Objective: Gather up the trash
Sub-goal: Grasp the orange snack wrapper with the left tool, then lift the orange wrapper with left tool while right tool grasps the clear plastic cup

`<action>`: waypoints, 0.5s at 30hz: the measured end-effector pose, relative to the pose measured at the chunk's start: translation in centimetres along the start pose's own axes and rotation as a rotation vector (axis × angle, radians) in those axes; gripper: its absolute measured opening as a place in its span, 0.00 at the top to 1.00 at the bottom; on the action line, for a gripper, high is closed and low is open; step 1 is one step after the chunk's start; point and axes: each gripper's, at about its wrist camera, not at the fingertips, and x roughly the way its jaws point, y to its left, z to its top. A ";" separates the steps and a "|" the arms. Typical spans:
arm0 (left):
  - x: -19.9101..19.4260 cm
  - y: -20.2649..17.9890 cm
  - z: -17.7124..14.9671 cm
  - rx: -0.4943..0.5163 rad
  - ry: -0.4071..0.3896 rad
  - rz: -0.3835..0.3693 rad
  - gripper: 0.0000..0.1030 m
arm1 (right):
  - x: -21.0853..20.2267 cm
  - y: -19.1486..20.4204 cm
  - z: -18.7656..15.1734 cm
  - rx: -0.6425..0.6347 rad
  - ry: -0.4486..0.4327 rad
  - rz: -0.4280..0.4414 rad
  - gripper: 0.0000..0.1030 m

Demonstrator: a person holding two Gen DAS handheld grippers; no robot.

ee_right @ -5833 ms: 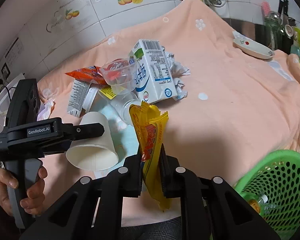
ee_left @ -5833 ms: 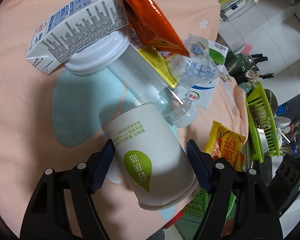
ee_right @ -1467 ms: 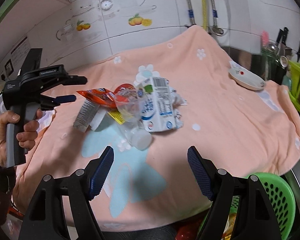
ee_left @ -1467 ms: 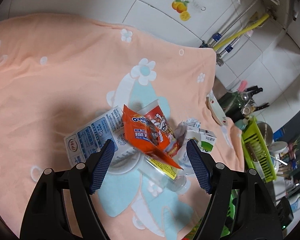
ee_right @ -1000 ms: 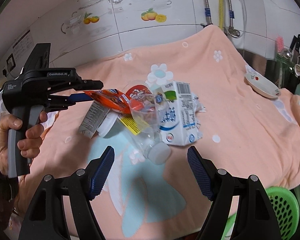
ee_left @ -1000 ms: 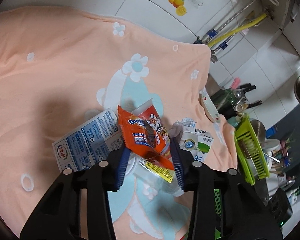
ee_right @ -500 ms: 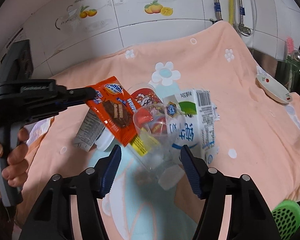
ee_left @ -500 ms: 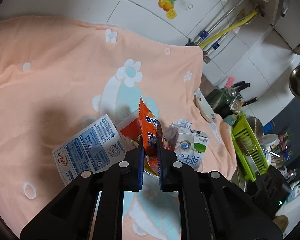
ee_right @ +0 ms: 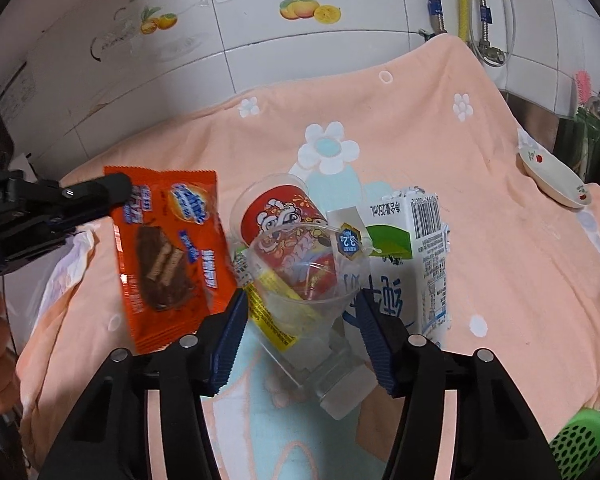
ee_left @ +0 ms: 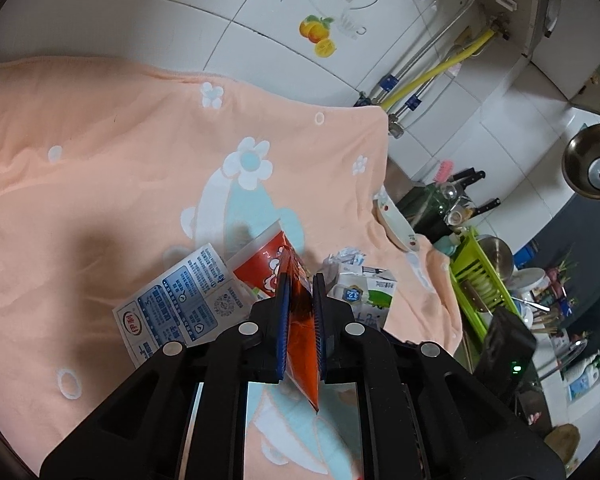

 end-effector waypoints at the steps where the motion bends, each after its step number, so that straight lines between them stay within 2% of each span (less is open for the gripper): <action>1: -0.1 0.0 0.0 0.002 -0.002 -0.002 0.90 | 0.2 0.0 0.0 0.000 0.003 0.002 0.48; 15: -1.4 -0.2 0.4 0.017 -0.027 -0.009 0.90 | 1.4 0.0 0.5 0.040 -0.018 0.021 0.42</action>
